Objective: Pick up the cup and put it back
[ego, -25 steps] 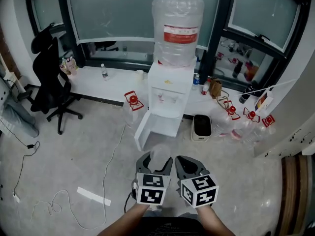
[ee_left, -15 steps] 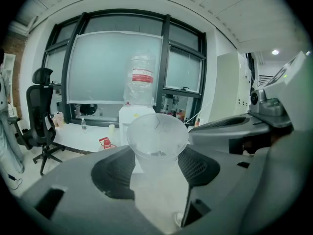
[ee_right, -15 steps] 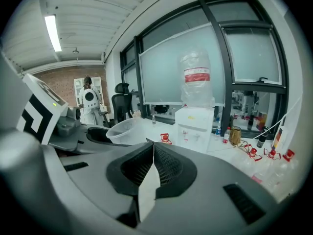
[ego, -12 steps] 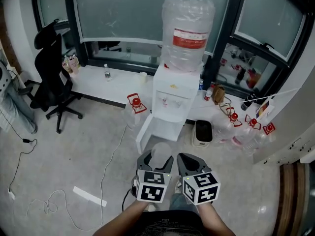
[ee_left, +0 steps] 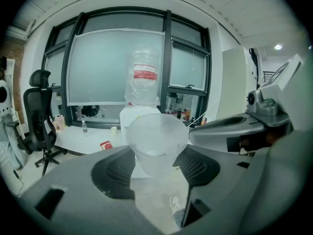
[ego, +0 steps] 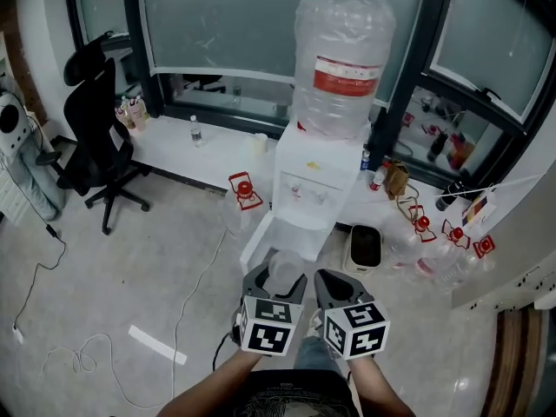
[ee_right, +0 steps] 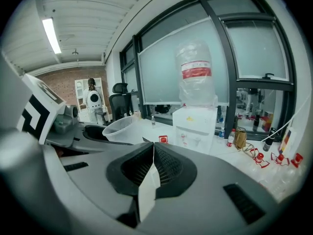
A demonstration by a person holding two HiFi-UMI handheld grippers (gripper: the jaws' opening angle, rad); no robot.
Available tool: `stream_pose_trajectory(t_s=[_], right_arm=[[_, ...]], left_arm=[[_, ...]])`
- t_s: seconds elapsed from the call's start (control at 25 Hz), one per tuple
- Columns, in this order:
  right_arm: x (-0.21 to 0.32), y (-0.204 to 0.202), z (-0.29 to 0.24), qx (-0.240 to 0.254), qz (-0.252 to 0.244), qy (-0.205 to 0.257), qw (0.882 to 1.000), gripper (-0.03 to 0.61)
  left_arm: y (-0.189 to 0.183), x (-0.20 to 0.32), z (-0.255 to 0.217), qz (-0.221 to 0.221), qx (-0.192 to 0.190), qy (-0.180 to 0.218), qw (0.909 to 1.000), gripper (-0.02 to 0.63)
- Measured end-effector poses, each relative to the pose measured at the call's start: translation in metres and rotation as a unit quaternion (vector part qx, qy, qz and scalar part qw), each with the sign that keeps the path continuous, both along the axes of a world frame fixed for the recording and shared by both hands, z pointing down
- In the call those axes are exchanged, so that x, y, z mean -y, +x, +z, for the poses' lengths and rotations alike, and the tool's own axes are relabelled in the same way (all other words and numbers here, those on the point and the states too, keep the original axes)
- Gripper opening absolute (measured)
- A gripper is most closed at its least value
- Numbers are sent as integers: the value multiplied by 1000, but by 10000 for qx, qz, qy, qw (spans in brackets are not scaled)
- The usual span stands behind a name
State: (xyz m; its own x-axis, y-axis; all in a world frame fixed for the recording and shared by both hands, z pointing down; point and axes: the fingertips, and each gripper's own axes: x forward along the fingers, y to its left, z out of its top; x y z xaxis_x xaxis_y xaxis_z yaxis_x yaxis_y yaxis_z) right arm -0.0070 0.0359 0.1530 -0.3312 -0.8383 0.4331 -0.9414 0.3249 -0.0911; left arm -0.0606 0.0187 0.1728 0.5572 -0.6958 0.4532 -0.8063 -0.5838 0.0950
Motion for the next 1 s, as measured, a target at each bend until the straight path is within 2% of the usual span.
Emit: stream_pose_trajectory(t_s=[0.52,0.8,1.0], right_arm=[[112,62,39,-16,-548,-429,9976,21],[178,91,59,35,-1032,-670,9924,21],[213,99,73,149,-1353,-848,9871,21]], left_arm=[[68,103,43,-346,-124,-316,9988,276],[102,167,57,-624,35,-248,9977,276],[108,191,74,-874,294,-403,9949,276]])
